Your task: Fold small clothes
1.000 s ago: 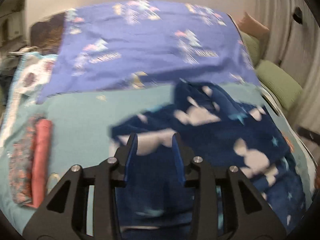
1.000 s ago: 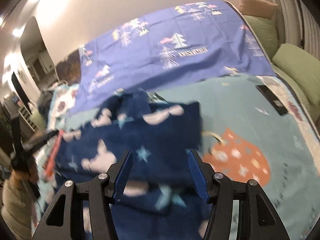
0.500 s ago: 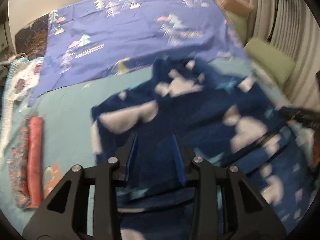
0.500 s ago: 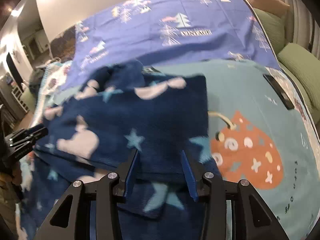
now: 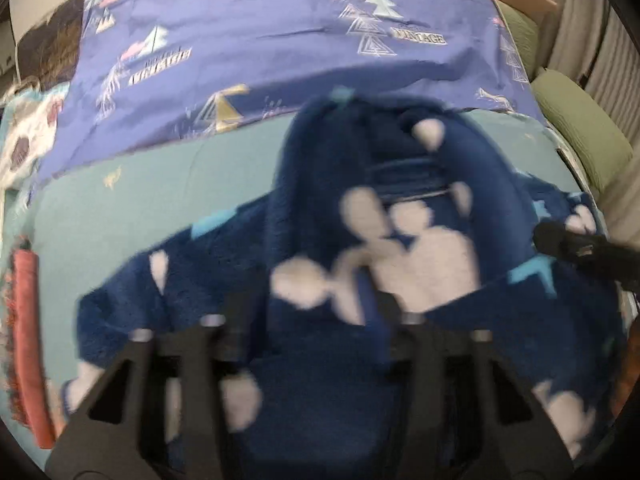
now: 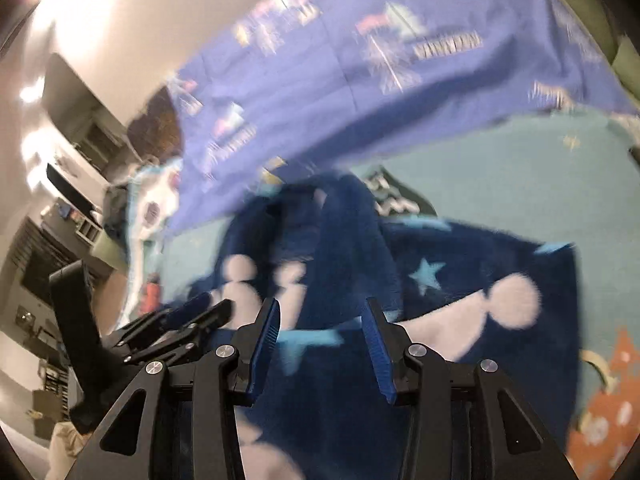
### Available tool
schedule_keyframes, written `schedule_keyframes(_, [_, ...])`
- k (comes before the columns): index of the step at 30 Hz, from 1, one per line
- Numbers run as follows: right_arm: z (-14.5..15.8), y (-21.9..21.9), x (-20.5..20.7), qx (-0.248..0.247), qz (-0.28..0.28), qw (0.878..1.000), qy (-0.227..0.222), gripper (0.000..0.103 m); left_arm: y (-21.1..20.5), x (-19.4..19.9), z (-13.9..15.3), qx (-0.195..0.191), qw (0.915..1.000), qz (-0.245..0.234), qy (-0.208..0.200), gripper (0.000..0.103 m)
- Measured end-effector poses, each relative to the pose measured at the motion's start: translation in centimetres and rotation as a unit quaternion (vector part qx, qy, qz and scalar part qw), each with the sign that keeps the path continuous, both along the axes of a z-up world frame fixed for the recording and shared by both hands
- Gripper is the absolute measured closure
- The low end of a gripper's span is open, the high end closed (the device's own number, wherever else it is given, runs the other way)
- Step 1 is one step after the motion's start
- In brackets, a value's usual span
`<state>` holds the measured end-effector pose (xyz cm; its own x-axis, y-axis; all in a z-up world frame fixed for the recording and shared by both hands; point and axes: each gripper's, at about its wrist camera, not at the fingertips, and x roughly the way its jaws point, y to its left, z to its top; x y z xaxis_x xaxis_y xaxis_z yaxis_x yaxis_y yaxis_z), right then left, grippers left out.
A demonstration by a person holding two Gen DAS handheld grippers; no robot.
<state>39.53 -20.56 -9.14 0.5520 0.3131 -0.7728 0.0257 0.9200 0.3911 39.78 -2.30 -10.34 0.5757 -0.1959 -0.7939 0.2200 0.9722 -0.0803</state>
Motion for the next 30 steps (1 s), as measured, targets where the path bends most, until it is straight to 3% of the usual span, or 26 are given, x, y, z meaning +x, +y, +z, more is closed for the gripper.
schedule_keyframes(1, [-1.5, -0.2, 0.5, -0.027, -0.011, 1.0, 0.011, 0.072, 0.5, -0.1, 0.0, -0.017, 0.9999, 0.002, 0.0, 0.048])
schedule_keyframes(2, [-1.8, -0.5, 0.2, -0.016, -0.011, 1.0, -0.003, 0.072, 0.9, -0.2, 0.1, -0.027, 0.9996, 0.004, 0.001, 0.048])
schedule_keyframes(6, [-0.1, -0.8, -2.2, 0.0, -0.013, 1.0, -0.018, 0.07, 1.4, -3.2, 2.3, 0.003, 0.9994, -0.012, -0.033, 0.048])
schedule_keyframes(9, [2.4, -1.4, -6.7, 0.019, 0.013, 0.999, -0.047, 0.069, 3.5, -8.6, 4.7, -0.014, 0.9963, -0.047, -0.07, 0.048])
schedule_keyframes(13, [4.3, -1.4, -14.8, -0.012, 0.032, 0.997, -0.071, 0.06, 6.4, -14.4, 5.7, -0.019, 0.9941, -0.061, -0.088, 0.048])
schedule_keyframes(18, [3.7, -0.1, -23.2, 0.011, 0.053, 0.997, -0.055, 0.06, 8.1, -21.7, 5.7, -0.052, 0.9924, -0.082, -0.076, 0.048])
schedule_keyframes(23, [3.5, 3.0, -31.0, 0.018, 0.095, 0.993, -0.063, 0.06, 6.4, -29.4, 5.8, -0.062, 0.9847, -0.148, -0.069, 0.048])
schedule_keyframes(30, [3.0, 5.8, -38.2, 0.033, 0.114, 0.991, -0.069, 0.06, 4.3, -36.8, 4.8, -0.086, 0.9758, -0.197, -0.04, 0.048])
